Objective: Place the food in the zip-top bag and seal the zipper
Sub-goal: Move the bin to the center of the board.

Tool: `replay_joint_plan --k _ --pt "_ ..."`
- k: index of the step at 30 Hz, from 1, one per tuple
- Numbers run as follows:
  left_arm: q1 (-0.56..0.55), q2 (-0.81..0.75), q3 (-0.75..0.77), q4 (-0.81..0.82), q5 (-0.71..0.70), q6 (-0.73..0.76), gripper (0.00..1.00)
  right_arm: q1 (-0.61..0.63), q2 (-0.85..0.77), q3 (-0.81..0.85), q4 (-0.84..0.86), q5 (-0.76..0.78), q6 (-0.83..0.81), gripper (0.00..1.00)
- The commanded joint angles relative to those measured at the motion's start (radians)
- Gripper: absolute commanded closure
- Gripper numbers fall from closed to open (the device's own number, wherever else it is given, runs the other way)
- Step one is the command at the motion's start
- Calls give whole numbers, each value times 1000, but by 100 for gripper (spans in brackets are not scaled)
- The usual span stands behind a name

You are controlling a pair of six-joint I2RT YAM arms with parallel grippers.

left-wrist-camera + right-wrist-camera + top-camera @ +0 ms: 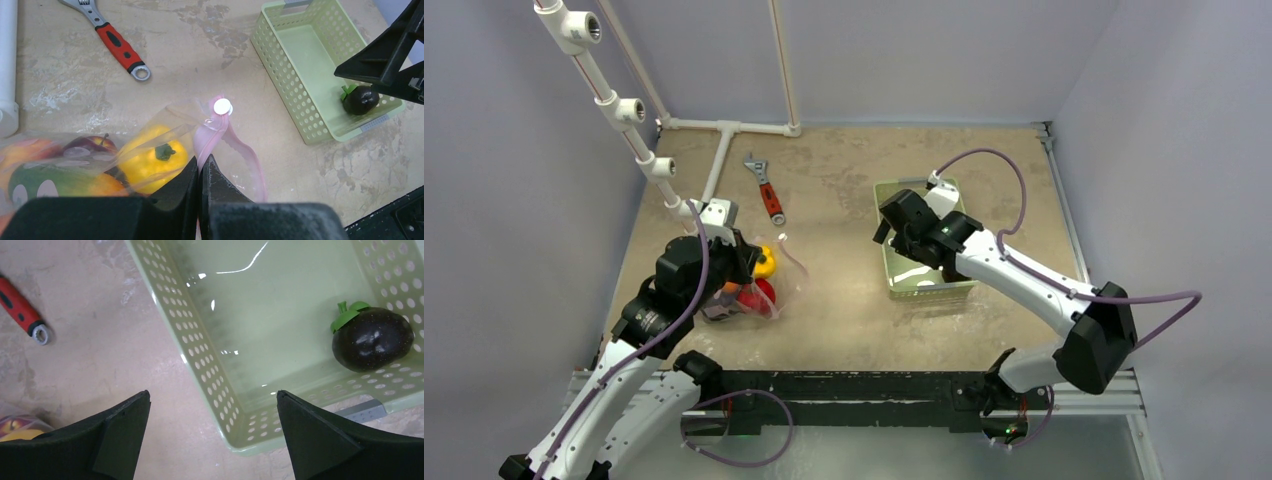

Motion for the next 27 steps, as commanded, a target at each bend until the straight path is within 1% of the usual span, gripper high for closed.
replay_joint_plan --k 1,4,8,11,17,21,23,24,27 --pt "0 -5 -1 44 21 -1 100 -10 19 -15 19 21 6 1" --pt "0 -6 -2 44 21 0 100 -10 46 -36 84 -26 -40 5" --pt "0 -10 -1 43 20 0 100 -9 74 -38 150 -72 -77 13" --pt "0 -10 0 44 19 0 100 -10 90 -36 191 -77 -98 18" --pt "0 -11 0 42 15 0 100 -9 172 -5 210 -61 -103 31" --pt "0 -15 0 41 9 0 100 -13 225 11 236 -52 -124 42" --pt "0 -17 0 39 6 -1 100 -18 253 26 240 -50 -129 50" --pt "0 -17 0 39 4 -2 100 -19 267 36 240 -48 -132 55" --pt "0 -18 0 38 3 -1 100 -21 297 65 249 -49 -144 61"
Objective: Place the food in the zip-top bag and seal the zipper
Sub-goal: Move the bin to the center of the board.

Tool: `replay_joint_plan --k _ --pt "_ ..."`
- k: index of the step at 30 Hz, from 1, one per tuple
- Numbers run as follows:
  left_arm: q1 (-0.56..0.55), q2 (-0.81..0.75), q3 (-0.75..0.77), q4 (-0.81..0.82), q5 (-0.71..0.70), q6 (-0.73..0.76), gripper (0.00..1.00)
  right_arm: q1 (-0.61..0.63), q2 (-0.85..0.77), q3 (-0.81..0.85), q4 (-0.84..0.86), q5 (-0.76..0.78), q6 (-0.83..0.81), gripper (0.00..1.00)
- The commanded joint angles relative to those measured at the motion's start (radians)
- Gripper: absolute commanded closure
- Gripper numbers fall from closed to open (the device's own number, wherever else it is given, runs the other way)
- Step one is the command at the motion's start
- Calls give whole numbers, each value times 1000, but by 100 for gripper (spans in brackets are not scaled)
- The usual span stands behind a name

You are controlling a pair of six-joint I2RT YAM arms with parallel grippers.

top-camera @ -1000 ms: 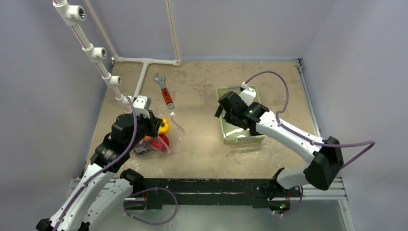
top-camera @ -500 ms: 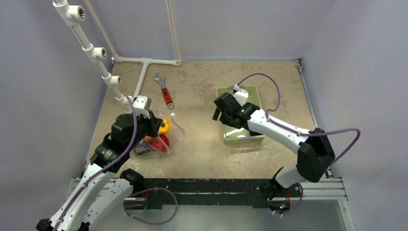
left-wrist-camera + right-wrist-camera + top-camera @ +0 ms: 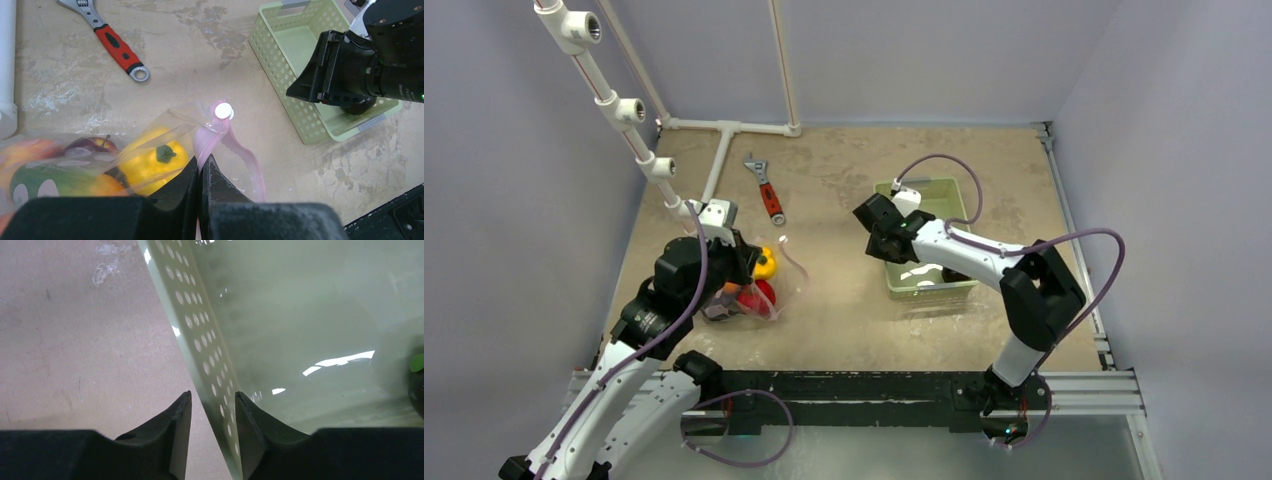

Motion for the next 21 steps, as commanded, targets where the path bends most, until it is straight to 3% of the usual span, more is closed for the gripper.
replay_joint_plan --k 1,6,9,21 --pt "0 -9 -1 39 -3 -1 100 -9 22 81 46 26 -31 65" --pt "0 -6 0 39 -3 -1 100 -20 76 131 61 27 -59 82" --pt "0 -4 0 38 -3 -1 100 -34 116 174 67 20 -80 100" --pt "0 -6 1 37 -7 -1 100 -67 278 399 65 27 -169 100"
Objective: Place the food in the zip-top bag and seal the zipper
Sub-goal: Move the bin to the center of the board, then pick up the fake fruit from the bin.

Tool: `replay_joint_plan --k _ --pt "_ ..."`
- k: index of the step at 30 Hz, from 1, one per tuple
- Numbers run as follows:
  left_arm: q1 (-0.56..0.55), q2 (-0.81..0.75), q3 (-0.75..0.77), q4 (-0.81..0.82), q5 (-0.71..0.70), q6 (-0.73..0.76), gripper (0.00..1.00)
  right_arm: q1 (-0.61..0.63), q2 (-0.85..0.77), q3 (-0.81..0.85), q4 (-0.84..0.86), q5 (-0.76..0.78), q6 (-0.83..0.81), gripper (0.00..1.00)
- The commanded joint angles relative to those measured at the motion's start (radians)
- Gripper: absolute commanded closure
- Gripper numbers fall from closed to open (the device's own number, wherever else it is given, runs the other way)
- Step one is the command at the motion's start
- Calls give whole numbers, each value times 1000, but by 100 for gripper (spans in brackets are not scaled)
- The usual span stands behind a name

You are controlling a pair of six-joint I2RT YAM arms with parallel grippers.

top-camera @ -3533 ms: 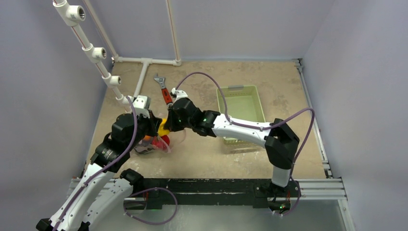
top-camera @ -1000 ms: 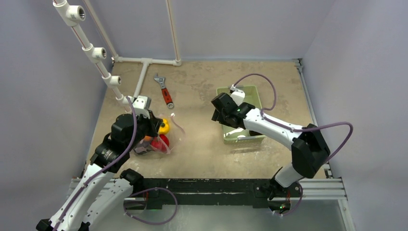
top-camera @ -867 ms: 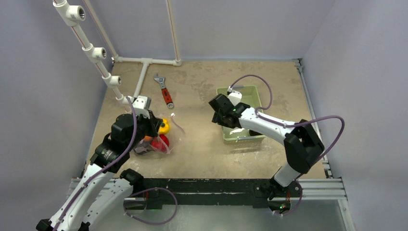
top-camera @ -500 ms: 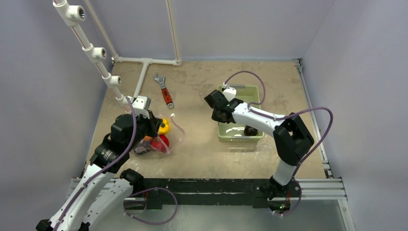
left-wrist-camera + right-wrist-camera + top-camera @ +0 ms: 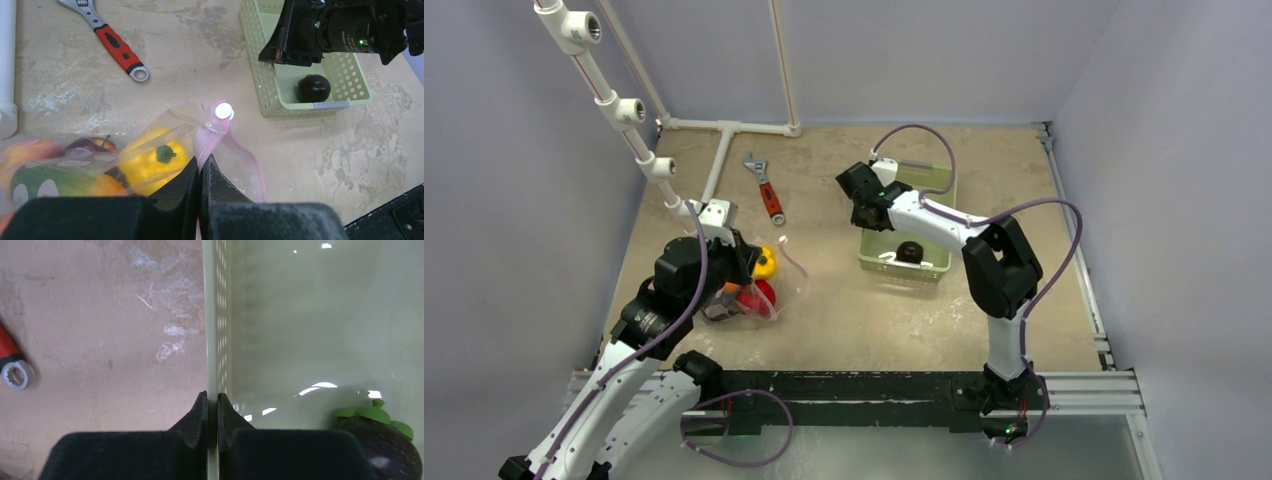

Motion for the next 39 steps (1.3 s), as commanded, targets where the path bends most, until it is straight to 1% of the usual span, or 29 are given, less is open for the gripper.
replay_joint_plan --k 1,2,4,5,7,11,12,18,22,26,30,33,36,37,39 --pt "0 -5 2 37 -6 -2 100 -11 21 94 31 29 -41 100" --pt "0 -5 1 37 -6 -1 100 -13 21 102 31 30 -47 100" --pt "0 -6 1 37 -6 -2 100 -17 18 113 28 29 -53 80" --pt "0 -5 0 37 -6 -2 100 -17 13 115 26 29 -53 73" --pt "0 -5 0 37 -6 -1 100 -18 -6 113 21 32 -52 62" --pt "0 -3 0 37 -5 -2 100 -18 -55 106 10 30 -40 36" --pt "0 -2 0 37 -3 -1 100 -17 -70 104 9 27 -40 33" --pt "0 1 0 38 -3 -1 100 -17 -141 89 -31 40 -26 23" --pt "0 4 1 38 -5 -1 100 -17 -193 62 -62 63 -14 19" --pt "0 8 1 37 -3 -1 100 -17 -242 24 -95 80 7 17" --pt "0 11 1 37 -3 -1 100 -23 -299 -51 -107 86 33 13" --pt "0 13 2 38 -3 -2 100 -30 -337 -114 -105 79 51 7" --pt "0 15 2 37 -3 -2 100 -41 -370 -181 -82 59 56 6" --pt "0 14 2 37 -3 -2 100 -46 -377 -210 -74 52 58 3" --pt "0 12 2 38 -3 -1 100 -57 -384 -246 -59 41 57 2"
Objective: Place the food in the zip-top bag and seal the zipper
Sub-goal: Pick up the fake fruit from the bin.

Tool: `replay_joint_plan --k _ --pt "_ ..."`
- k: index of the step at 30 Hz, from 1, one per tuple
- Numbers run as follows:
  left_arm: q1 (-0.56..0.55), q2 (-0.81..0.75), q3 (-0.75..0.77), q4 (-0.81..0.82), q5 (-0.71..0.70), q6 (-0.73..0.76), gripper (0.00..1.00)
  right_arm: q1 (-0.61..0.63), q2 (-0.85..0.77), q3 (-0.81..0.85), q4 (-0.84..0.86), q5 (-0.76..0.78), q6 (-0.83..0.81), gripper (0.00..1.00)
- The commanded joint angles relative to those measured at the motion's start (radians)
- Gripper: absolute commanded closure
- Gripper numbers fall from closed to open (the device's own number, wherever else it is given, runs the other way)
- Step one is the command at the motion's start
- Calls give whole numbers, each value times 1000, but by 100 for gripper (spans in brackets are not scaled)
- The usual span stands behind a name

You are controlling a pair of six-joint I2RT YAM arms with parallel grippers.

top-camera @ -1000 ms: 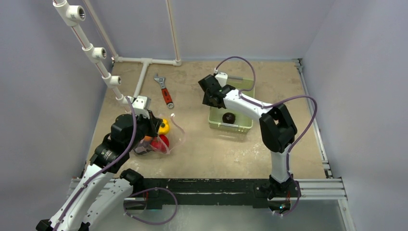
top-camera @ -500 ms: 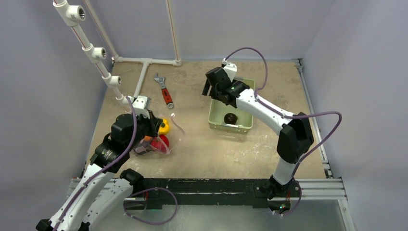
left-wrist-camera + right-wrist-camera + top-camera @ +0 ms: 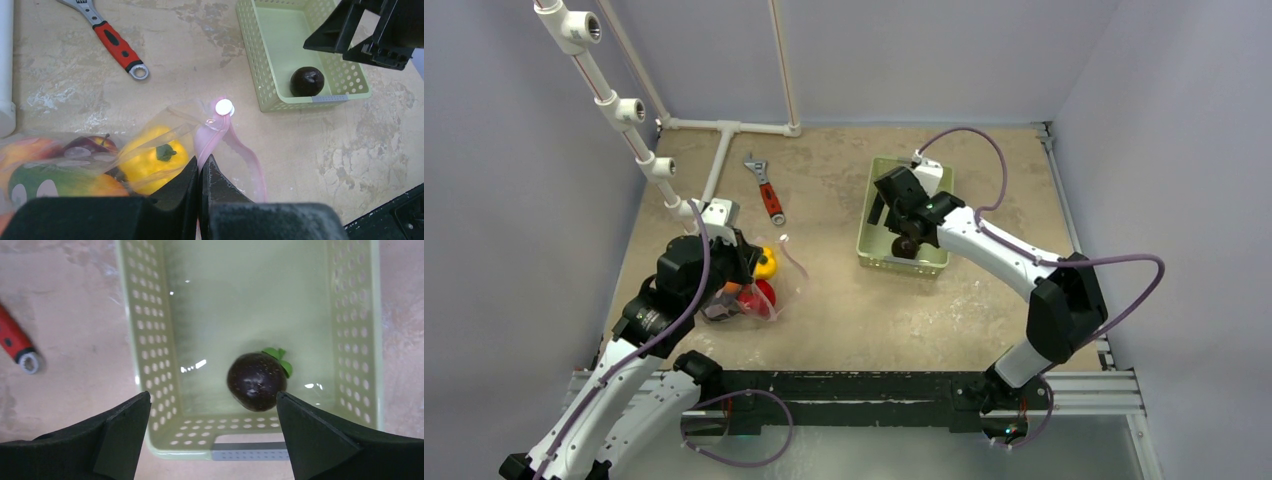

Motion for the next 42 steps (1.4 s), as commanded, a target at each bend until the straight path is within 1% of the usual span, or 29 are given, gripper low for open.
replay_joint_plan --k 1,6,15,23,29,31,36,40,42 --pt "0 -4 2 37 -3 -1 100 -27 -43 -76 28 -10 24 2" --pt "0 -8 1 36 -5 -1 100 -57 -42 -137 74 -37 -2 1" --pt "0 -16 1 34 -12 -2 100 -87 -10 -177 147 -93 -49 1" --pt "0 -18 0 34 -15 -3 100 -93 19 -208 173 -105 -65 2" --pt "0 -17 1 33 -14 -3 100 -92 33 -231 180 -101 -71 4" --pt "0 -18 1 34 -14 -3 100 -93 38 -234 185 -103 -74 7" --pt "1 -19 1 33 -15 -3 100 -93 48 -243 196 -104 -82 18" --pt "0 -17 1 34 -15 -4 100 -92 48 -248 205 -113 -90 24" --pt "0 -16 1 34 -13 -4 100 -93 49 -253 213 -116 -94 29"
